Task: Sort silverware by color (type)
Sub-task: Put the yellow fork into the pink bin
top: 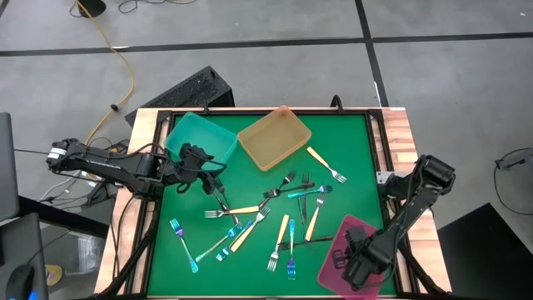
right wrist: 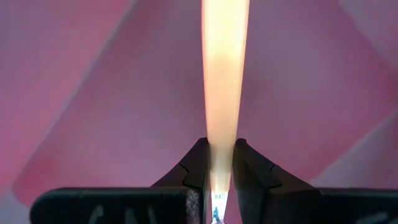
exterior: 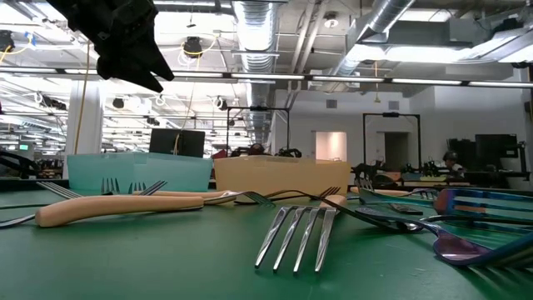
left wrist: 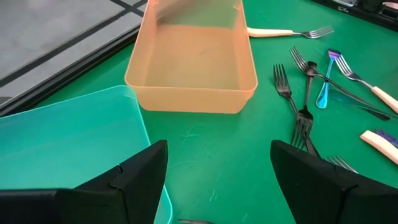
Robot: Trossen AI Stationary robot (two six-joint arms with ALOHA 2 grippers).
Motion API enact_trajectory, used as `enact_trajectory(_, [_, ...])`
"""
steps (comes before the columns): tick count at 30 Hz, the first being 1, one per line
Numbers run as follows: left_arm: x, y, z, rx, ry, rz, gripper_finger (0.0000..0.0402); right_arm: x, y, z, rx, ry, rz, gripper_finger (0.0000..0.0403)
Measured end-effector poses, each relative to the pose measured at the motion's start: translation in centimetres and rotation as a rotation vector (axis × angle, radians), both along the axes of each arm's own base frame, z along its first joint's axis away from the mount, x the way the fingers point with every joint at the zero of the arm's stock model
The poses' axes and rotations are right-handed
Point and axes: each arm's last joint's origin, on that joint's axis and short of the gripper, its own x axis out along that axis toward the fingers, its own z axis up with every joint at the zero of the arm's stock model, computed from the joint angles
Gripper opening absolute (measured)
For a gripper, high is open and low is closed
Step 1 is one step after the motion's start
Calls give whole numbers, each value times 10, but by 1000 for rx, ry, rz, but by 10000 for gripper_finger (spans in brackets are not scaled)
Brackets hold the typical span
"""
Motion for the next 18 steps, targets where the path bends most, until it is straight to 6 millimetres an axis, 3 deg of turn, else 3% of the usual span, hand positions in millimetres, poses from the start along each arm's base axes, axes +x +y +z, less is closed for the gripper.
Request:
enact_trajectory(9, [0, 0, 0, 10, -2, 11, 267, -4, -3, -18, 24, -43, 5, 76])
enact_trajectory(18, [0, 0, 0, 10, -2, 11, 267, -4, -4, -19, 26, -44, 11, 97])
